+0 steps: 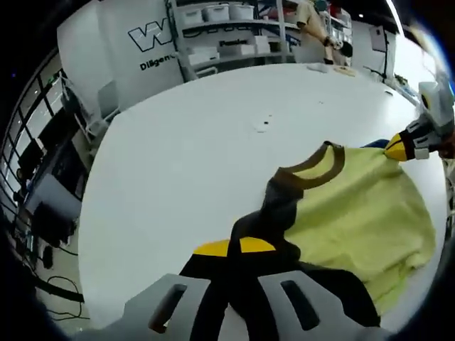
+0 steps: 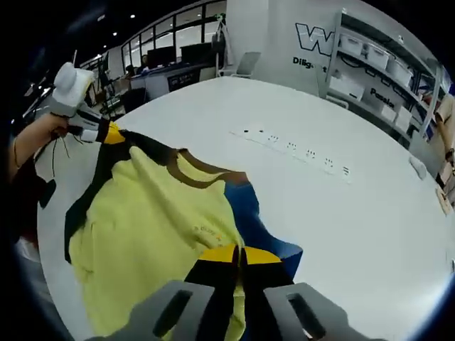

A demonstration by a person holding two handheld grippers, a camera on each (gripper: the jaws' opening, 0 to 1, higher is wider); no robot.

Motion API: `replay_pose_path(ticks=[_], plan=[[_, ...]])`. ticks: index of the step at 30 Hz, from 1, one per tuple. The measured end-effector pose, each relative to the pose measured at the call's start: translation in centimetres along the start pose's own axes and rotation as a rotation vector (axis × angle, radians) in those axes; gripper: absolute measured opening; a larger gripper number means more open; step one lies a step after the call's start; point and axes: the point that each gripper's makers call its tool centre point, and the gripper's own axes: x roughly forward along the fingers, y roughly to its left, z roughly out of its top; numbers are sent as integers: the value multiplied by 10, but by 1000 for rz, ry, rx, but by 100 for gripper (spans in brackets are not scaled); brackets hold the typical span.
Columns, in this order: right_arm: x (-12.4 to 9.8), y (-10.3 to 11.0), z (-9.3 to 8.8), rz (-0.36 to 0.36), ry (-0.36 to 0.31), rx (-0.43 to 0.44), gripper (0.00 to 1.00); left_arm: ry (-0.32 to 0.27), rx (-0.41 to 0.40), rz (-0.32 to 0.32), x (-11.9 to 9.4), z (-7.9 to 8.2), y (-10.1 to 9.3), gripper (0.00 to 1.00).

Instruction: Fold the garment on the visible template until the final outline fits inside the template.

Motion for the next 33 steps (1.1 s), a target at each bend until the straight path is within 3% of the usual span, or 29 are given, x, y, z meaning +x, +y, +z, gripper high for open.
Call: replay_pose_path(ticks=[3, 9, 11, 15, 16, 19, 22, 28, 32, 33], plan=[[12, -8, -7, -11, 41, 0, 0, 41, 11, -34, 12, -8, -3, 3], [47, -32, -35, -10, 148, 7, 0, 87, -4, -15, 28, -23, 4, 3], [51, -38, -43, -38, 181, -52, 0, 125, -4, 4, 32, -31, 9, 4], [52, -37, -43, -37, 191, -81, 0, 133, -26, 25, 29, -35, 16, 4], [48, -35, -43, -38, 193, -89, 0, 125, 19, 28, 28, -33, 18, 4], [36, -28, -31, -30, 159, -140, 0, 79, 11, 39, 13, -21, 25, 4], [24, -21, -21, -30, 168, -193, 0, 31, 2, 44, -5, -4, 33, 4], [12, -18, -1, -41, 145, -224, 0, -19, -11, 39, -16, 17, 45, 5], [7, -21, 19, -60, 141, -254, 0, -51, 0, 14, -16, 40, 50, 19], [9, -23, 40, -70, 116, -259, 0, -67, 15, 17, -14, 59, 58, 27]])
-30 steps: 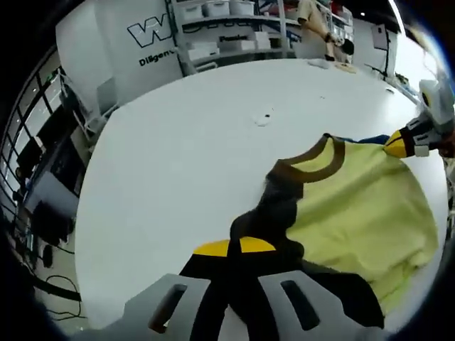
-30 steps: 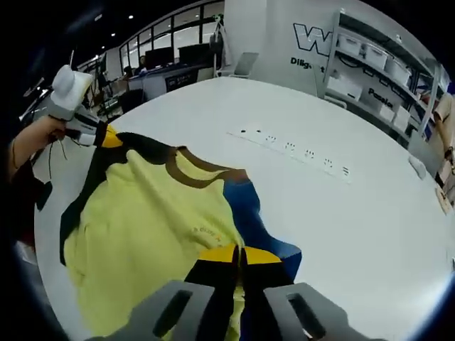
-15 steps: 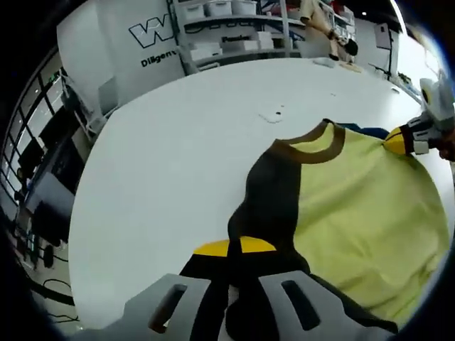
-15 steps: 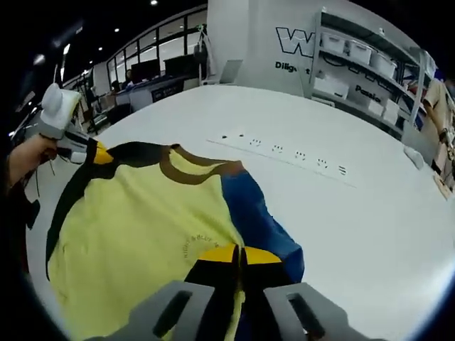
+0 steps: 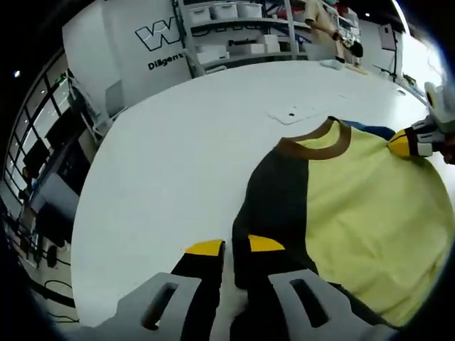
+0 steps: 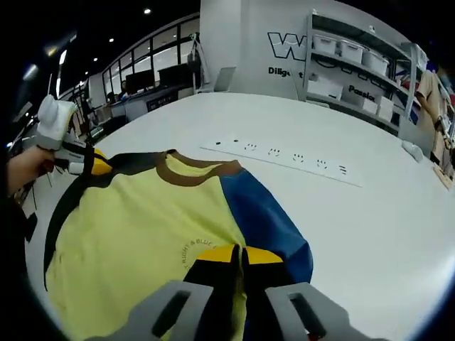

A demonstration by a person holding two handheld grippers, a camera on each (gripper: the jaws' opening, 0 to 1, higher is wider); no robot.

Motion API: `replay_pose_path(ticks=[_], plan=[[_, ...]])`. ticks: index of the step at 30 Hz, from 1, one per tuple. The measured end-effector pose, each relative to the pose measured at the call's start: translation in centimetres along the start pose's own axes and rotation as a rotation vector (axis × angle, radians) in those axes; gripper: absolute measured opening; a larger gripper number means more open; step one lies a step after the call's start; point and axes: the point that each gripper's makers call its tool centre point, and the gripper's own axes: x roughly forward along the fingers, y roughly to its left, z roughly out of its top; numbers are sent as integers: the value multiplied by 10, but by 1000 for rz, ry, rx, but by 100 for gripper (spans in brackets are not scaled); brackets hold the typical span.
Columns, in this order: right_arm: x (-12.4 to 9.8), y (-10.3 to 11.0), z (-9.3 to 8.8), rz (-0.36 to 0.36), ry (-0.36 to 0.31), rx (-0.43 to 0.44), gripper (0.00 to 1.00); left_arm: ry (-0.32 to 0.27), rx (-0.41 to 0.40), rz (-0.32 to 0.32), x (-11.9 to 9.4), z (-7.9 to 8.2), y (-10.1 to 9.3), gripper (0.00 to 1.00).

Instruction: Fold the garment on the visible template until the final outline fits inside the template.

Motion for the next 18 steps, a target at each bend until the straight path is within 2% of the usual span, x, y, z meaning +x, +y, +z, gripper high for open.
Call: replay_pose_path(ticks=[1, 2, 3, 4, 5, 6, 8, 9, 10, 12, 13, 14, 15, 16, 18], plan=[[1, -5, 10, -10, -10, -12, 4, -19, -3, -2, 2, 12, 5, 34], [5, -12, 33, -21, -39, -23, 9, -42, 5, 14, 10, 35, 19, 40], [10, -17, 44, -25, -52, -22, 17, -45, 9, 18, 14, 40, 24, 45], [14, -22, 55, -28, -65, -21, 22, -47, 13, 22, 18, 46, 29, 48], [20, -28, 64, -33, -70, -8, 27, -58, -7, 16, 30, 65, 43, 48], [29, -37, 73, -44, -79, 3, 30, -51, -17, 7, 41, 73, 51, 48], [45, -48, 83, -58, -85, 36, 37, -23, -21, 6, 62, 74, 65, 51], [54, -53, 86, -65, -85, 43, 41, -8, -25, 5, 73, 73, 70, 56], [73, -60, 80, -74, -63, 74, 44, 40, -29, -5, 99, 63, 77, 60], [85, -61, 70, -72, -29, 100, 52, 109, -45, -14, 113, 48, 80, 66], [98, -60, 56, -63, 17, 102, 55, 154, -38, 0, 126, 37, 84, 67], [111, -55, 37, -38, 89, 88, 60, 193, 88, 31, 136, 26, 88, 68], [124, -54, 20, -34, 150, 43, 64, 211, 101, 30, 142, 19, 85, 71], [131, -53, 15, -28, 165, 47, 69, 262, 72, 29, 154, 2, 85, 74], [138, -51, 5, -16, 197, 46, 78, 297, 49, 33, 160, -8, 90, 81]])
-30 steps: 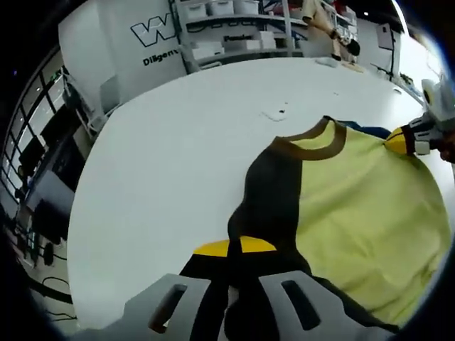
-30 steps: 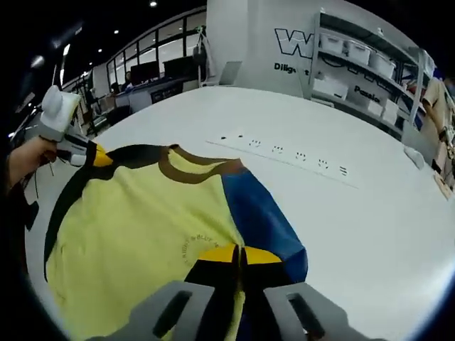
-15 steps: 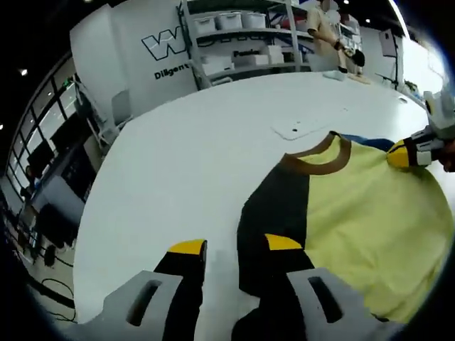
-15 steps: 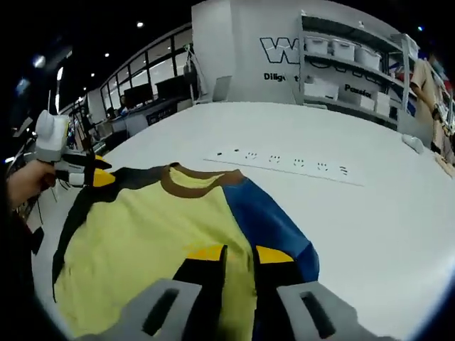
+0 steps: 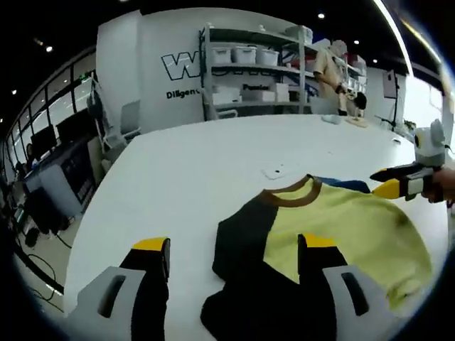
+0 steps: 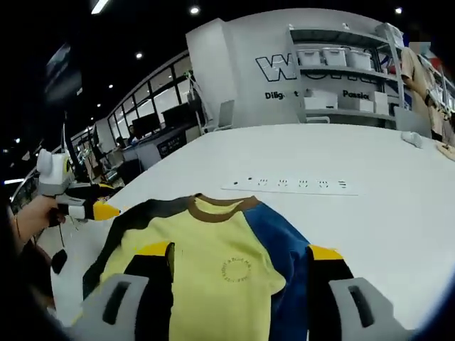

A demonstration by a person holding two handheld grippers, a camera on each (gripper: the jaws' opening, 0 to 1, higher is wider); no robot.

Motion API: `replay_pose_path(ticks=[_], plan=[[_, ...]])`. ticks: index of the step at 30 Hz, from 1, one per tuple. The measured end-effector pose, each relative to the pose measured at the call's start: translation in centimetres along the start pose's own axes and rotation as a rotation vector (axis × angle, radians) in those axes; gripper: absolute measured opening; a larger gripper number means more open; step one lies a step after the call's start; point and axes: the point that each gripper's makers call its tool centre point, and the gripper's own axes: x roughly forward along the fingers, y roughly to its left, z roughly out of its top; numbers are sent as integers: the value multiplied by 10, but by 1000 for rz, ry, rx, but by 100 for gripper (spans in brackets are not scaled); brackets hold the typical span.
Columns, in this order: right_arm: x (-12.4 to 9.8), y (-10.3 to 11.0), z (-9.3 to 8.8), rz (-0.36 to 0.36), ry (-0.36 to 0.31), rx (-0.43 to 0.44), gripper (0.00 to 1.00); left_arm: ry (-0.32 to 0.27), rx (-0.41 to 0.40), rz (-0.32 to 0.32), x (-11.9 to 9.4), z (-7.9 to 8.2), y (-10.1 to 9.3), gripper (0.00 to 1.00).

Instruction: Fold the garment on the visible template until the final outline fits inside the template.

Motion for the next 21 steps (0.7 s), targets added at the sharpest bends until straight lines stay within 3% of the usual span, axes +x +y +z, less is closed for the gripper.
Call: replay_pose_path(ticks=[4, 6, 9, 12, 21], plan=[[13, 0, -7, 5, 27, 6, 80, 51, -20, -16, 13, -14, 0, 87], [31, -11, -1, -28, 1, 27, 82, 58, -6, -12, 25, -17, 0, 89], [55, -23, 2, -53, -45, 87, 83, 49, -19, 4, 50, -15, 8, 85], [63, -25, 4, -54, -65, 93, 85, 62, -35, 21, 62, -20, 13, 84], [69, -28, 5, -63, -85, 117, 77, 35, -36, 22, 65, -14, 18, 60]])
